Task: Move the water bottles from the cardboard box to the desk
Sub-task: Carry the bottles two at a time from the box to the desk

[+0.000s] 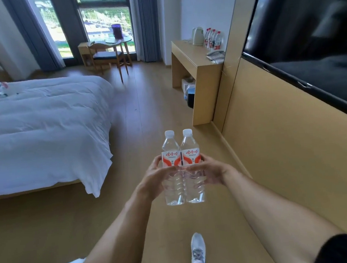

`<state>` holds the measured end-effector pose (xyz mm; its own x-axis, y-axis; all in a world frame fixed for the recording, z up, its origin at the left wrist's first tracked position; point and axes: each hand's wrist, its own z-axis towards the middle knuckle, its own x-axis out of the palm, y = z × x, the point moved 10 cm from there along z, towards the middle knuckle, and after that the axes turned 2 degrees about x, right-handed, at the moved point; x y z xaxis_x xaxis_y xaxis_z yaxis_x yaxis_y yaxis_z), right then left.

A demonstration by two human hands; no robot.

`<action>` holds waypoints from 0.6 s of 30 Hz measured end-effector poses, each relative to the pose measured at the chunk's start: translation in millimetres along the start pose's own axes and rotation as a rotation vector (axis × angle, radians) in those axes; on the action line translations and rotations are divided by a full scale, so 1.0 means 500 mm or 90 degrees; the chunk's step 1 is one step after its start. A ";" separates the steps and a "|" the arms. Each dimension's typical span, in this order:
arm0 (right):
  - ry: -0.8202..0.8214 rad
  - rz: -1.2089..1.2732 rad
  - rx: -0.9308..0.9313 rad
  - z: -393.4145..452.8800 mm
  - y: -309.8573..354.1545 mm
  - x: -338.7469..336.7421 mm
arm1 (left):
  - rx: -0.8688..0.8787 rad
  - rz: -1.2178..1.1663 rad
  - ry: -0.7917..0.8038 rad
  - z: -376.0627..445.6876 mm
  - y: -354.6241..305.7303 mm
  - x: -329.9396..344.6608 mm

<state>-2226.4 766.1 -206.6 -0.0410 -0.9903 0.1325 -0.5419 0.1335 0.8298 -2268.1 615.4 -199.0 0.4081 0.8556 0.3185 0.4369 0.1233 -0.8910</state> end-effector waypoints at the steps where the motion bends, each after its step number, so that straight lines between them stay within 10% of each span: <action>1: 0.008 0.001 -0.002 0.037 0.022 -0.006 | 0.001 -0.006 -0.005 0.034 -0.015 -0.011; 18: 0.085 -0.013 0.004 0.546 0.399 -0.129 | 0.040 -0.041 -0.082 0.576 -0.289 -0.112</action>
<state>-2561.0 846.4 -197.4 0.0822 -0.9789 0.1870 -0.5467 0.1126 0.8297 -2585.1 694.6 -181.3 0.2727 0.9016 0.3358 0.4071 0.2081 -0.8894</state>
